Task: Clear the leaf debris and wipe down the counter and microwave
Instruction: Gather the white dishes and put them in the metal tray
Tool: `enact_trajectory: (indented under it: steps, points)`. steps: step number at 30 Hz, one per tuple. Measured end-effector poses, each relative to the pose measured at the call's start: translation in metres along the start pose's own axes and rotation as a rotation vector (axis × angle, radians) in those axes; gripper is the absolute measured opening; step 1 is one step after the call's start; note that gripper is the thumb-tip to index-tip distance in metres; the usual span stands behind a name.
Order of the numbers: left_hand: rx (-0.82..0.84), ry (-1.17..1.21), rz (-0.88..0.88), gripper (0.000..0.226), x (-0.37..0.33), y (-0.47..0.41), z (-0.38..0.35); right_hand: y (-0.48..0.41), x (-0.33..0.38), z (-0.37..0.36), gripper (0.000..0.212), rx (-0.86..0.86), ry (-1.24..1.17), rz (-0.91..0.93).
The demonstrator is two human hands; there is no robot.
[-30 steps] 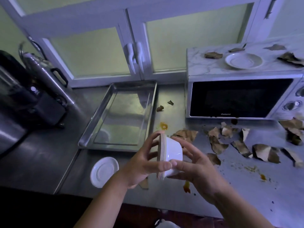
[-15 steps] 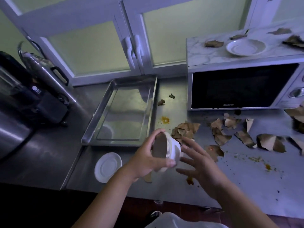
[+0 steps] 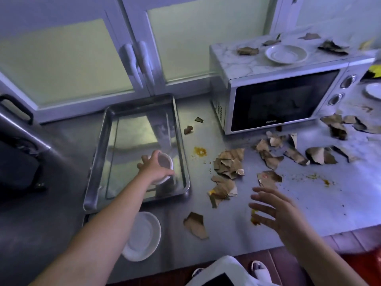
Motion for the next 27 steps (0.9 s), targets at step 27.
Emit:
enact_trajectory:
  steps: [27]
  points:
    - [-0.213, 0.321, 0.053, 0.049, 0.171, 0.097, -0.028, 0.034, -0.083, -0.101, 0.015, -0.029, 0.047, -0.067]
Point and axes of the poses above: each hand's wrist, its own y-axis away from the middle knuckle, its own z-axis out of the back of the hand, x = y × z, the point moved 6 cm from there along -y, towards the middle knuckle, and after that the axes turned 7 degrees about -y, right-handed, at the moved point
